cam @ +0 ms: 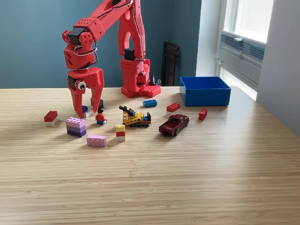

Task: Grasp a lego block and put it in the bin.

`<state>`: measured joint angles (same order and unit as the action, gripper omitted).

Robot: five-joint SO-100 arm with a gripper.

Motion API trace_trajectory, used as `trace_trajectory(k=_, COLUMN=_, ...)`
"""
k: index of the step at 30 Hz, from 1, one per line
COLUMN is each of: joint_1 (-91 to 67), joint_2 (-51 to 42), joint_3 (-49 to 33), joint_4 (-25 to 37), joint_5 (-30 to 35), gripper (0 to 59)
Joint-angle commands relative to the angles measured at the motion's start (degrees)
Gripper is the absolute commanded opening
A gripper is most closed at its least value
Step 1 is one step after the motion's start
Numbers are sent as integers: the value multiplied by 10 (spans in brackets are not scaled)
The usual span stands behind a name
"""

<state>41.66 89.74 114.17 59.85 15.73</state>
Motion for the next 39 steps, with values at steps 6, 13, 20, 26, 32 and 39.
trace_trajectory(k=6, joint_1=-4, joint_2=-11, joint_3=-35, joint_4=-1, joint_5=-14, gripper=42)
trace_trajectory(k=13, joint_1=-4, joint_2=-11, joint_3=-36, joint_4=0, joint_5=-25, gripper=45)
trace_trajectory(k=20, joint_1=-2, joint_2=-5, joint_3=-18, joint_4=-4, joint_5=-56, gripper=133)
trace_trajectory(k=26, joint_1=3, joint_2=-3, joint_3=54, joint_4=-34, joint_5=-97, gripper=175)
trace_trajectory(k=32, joint_1=26, joint_2=-2, joint_3=104, joint_4=-47, joint_5=-144, gripper=201)
trace_trajectory(k=39, joint_1=62, joint_2=-2, joint_3=112, joint_4=-43, joint_5=-218, gripper=233)
